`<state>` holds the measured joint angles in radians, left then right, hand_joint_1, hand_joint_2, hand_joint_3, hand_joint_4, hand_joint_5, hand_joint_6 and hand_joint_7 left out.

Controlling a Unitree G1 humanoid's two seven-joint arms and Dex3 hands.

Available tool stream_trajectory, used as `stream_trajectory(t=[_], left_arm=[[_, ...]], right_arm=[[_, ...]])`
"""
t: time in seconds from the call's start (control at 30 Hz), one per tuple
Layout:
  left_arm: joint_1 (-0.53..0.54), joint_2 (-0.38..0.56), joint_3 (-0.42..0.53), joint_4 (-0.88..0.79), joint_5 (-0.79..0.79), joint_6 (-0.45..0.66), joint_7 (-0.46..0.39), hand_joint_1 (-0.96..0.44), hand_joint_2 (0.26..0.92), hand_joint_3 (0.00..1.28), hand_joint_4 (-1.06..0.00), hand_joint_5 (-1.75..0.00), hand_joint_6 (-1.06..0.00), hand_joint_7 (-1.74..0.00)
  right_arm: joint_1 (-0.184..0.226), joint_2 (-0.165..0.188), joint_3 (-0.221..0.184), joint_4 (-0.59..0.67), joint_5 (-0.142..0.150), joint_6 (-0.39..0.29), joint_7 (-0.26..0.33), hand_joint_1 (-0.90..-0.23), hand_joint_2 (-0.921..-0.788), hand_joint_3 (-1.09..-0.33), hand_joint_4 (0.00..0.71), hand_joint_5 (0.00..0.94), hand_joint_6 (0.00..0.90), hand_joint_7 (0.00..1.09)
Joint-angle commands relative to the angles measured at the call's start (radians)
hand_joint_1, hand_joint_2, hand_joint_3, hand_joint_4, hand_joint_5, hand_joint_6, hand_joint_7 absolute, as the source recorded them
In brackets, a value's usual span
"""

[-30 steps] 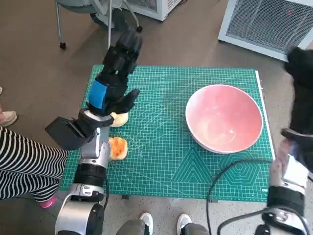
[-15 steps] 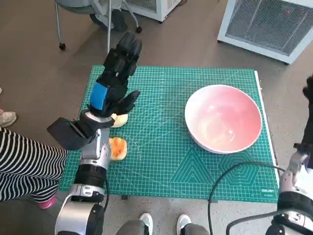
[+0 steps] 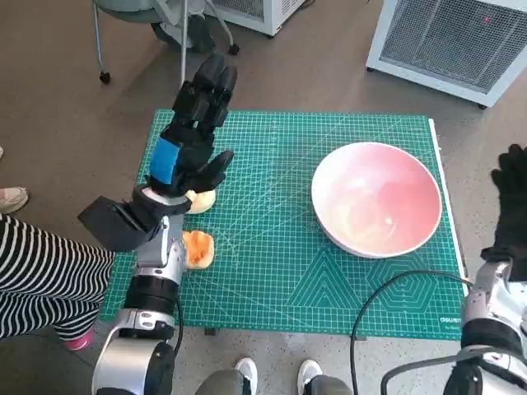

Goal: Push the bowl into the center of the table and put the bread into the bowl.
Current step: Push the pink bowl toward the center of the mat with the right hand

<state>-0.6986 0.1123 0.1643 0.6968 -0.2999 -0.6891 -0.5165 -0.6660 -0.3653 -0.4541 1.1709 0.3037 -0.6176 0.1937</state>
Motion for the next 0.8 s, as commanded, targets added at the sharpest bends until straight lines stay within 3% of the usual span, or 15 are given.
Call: stream_trajectory(t=[0.03,0.27,0.4,0.53,0.8], left_arm=[[-0.007,0.010,0.001,-0.005,0.006,0.000,-0.003,-0.70,0.921,0.40,0.00,0.00,0.00,-0.18],[-0.006,0.010,0.000,-0.005,0.006,0.000,-0.003,-0.71,0.921,0.40,0.00,0.00,0.00,-0.17],[0.002,0.023,0.003,-0.015,0.003,0.003,-0.010,-0.71,0.921,0.40,0.00,0.00,0.00,-0.17],[0.006,0.028,0.005,-0.019,0.003,0.004,-0.011,-0.71,0.921,0.39,0.00,0.00,0.00,-0.17],[0.012,0.035,0.007,-0.021,0.006,0.004,-0.009,-0.72,0.921,0.39,0.00,0.00,0.00,-0.17]], right_arm=[[-0.005,0.032,0.025,0.046,-0.034,0.028,-0.028,-0.606,-0.921,-0.852,0.090,0.000,0.004,0.32],[-0.009,0.034,0.028,0.054,-0.041,0.027,-0.034,-0.590,-0.921,-0.874,0.090,0.000,0.008,0.32],[-0.049,0.093,0.049,0.082,-0.052,0.074,-0.030,-0.583,-0.921,-0.892,0.089,0.000,0.011,0.31],[-0.064,0.112,0.063,0.090,-0.058,0.092,-0.025,-0.600,-0.921,-0.898,0.088,0.000,0.013,0.31],[-0.094,0.149,0.075,0.099,-0.053,0.123,-0.004,-0.679,-0.921,-0.837,0.094,0.003,0.021,0.29]])
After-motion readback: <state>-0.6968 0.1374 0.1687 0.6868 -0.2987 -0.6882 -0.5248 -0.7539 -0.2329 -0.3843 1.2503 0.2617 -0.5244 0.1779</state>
